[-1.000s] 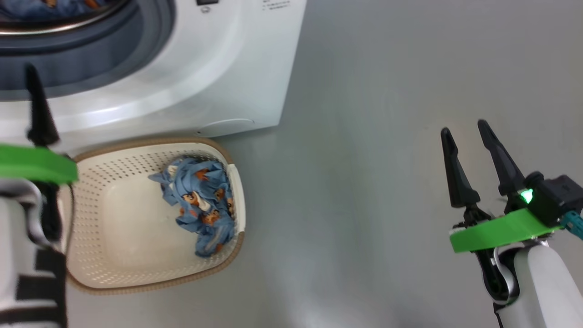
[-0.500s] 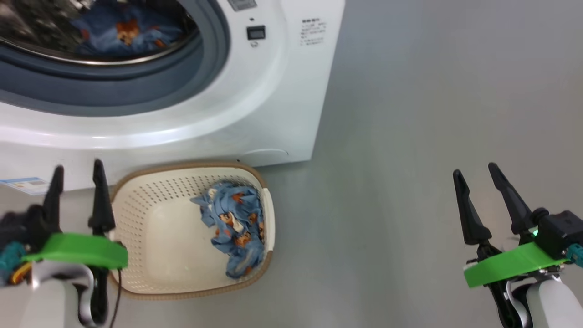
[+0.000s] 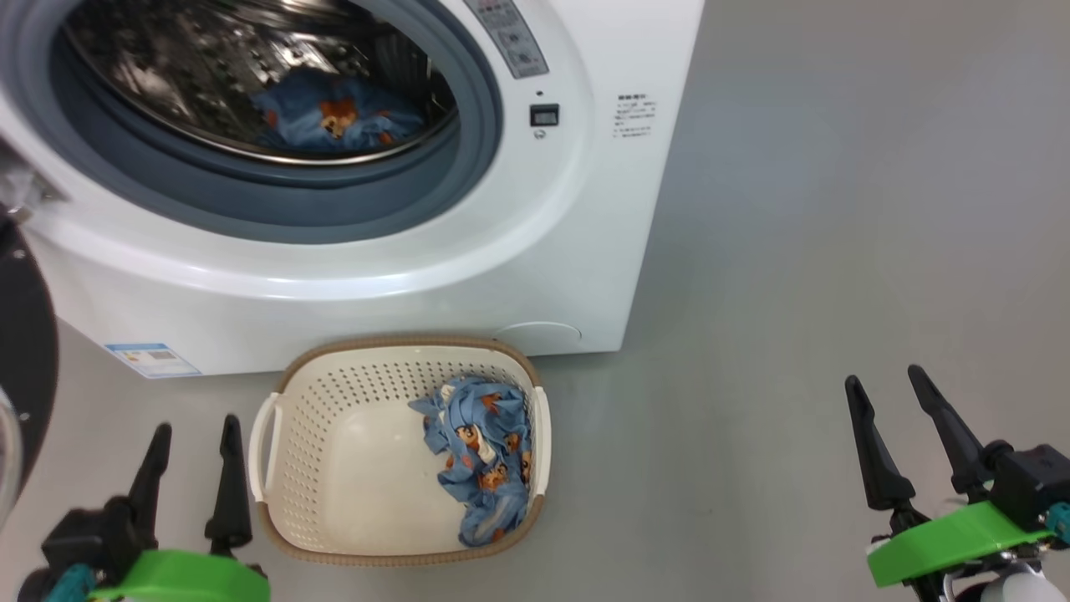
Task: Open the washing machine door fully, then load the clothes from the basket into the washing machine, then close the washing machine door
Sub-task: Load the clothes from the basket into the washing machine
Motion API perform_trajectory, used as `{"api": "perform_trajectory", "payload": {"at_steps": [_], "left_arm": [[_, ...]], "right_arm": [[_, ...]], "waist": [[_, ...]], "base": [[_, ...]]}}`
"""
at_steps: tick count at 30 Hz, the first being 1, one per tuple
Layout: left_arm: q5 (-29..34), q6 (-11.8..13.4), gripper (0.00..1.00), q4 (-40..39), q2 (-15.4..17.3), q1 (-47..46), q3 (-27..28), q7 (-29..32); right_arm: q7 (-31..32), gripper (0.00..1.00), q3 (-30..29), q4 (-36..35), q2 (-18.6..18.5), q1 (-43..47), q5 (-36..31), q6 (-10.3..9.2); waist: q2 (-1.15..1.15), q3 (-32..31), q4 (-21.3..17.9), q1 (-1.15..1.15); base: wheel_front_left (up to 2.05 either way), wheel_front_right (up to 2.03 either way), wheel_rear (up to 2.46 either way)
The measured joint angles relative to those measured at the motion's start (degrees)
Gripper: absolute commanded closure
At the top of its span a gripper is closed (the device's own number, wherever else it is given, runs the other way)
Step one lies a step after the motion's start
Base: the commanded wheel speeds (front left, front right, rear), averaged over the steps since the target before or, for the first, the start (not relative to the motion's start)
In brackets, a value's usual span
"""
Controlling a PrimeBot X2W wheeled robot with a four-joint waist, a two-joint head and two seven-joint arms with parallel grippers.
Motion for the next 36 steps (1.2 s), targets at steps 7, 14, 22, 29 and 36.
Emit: {"api": "perform_trajectory", "payload": {"at_steps": [7,14,22,29,36], "left_arm": [[-0.14,0.00,0.00,-2.42,0.00,4.43,0.25,0.02],[-0.05,0.00,0.00,-5.50,0.01,7.87,1.04,0.04],[0.01,0.00,0.00,-6.90,-0.16,8.81,1.51,0.04],[0.01,0.00,0.00,-7.34,-0.18,8.84,1.59,0.04],[-0.10,0.00,0.00,-5.94,-0.41,8.74,0.78,0.04]], "right_arm": [[0.00,0.00,-1.29,-0.08,-0.08,3.07,0.08,0.00],[0.00,0.00,-1.92,-0.38,-0.18,4.69,0.09,0.00],[0.00,0.00,-2.50,-0.56,-0.16,4.72,0.09,0.00],[0.00,0.00,-2.63,-0.90,-0.14,5.34,0.09,0.00],[0.00,0.00,-2.47,-1.03,-0.05,5.38,0.09,0.00]], "waist": [[0.00,-2.71,1.66,0.00],[0.00,-4.14,2.58,0.00],[0.00,-4.40,2.50,0.00],[0.00,-4.31,2.11,0.00],[0.00,-3.15,1.63,0.00]], "base": [[0.00,0.00,0.00],[0.00,0.00,0.00],[0.00,0.00,0.00],[0.00,0.00,0.00],[0.00,0.00,0.00]]}}
